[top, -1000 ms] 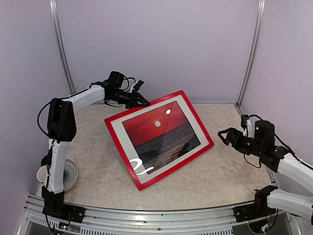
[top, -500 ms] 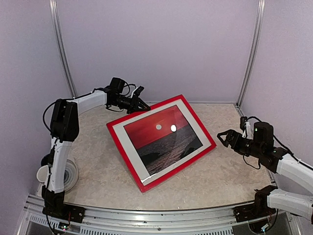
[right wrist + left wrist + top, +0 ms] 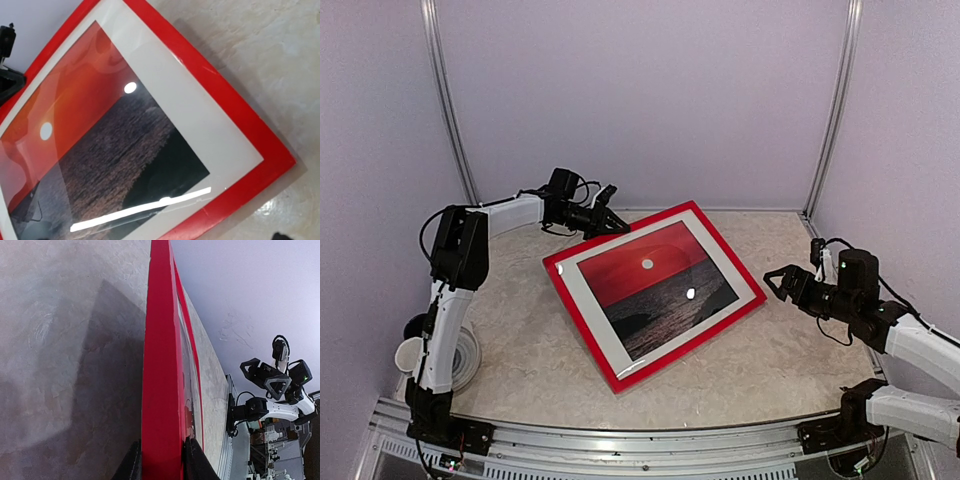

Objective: Put the photo into the frame
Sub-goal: Place the photo frame at the center of the board.

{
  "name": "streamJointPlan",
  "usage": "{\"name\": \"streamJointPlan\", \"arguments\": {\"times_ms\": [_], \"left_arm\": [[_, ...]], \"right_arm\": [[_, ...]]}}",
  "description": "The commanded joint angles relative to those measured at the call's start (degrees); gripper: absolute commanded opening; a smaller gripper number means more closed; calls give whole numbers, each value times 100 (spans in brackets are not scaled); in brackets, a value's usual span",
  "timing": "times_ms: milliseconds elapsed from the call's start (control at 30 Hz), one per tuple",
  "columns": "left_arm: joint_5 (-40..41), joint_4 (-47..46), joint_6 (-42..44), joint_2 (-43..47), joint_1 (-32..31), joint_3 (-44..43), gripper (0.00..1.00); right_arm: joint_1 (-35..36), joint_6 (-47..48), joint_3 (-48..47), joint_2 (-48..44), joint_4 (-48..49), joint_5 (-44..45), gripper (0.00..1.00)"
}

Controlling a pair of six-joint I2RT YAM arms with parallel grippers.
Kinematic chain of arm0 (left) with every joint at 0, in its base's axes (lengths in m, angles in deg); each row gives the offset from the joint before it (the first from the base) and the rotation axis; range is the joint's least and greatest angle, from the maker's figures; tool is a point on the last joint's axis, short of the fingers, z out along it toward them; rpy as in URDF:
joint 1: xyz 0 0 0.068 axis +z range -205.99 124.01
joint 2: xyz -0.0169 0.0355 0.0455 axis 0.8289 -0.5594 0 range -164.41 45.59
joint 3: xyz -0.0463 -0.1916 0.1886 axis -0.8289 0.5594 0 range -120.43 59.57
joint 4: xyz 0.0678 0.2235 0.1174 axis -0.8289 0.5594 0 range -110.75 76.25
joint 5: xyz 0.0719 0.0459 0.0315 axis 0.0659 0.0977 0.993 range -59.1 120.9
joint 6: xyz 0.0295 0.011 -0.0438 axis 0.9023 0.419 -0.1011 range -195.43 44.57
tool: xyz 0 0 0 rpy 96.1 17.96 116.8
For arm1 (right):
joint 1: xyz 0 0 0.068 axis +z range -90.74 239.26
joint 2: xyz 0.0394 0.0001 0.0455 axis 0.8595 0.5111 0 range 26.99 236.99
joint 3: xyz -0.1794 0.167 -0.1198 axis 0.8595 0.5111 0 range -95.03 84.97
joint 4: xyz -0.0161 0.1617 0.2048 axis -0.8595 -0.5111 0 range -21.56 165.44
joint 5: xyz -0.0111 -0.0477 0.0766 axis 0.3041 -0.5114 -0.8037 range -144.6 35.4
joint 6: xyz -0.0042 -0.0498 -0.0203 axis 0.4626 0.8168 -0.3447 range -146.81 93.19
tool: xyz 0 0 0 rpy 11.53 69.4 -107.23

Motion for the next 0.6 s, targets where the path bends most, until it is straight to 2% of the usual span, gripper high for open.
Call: {"name": "streamJointPlan", "arguments": {"times_ms": [0,400,567], "left_arm": [[1083,137,348,-307,-50,143,11],[1225,84,330,-445,-20,160,32],[1267,80,312,-503,21,183,33]], "right_arm": [[-80,-15,64,15,122,-40,96],[-89,-24,74,6,86,-39,96],[-89,-31,85,11,86,-40,96]]}}
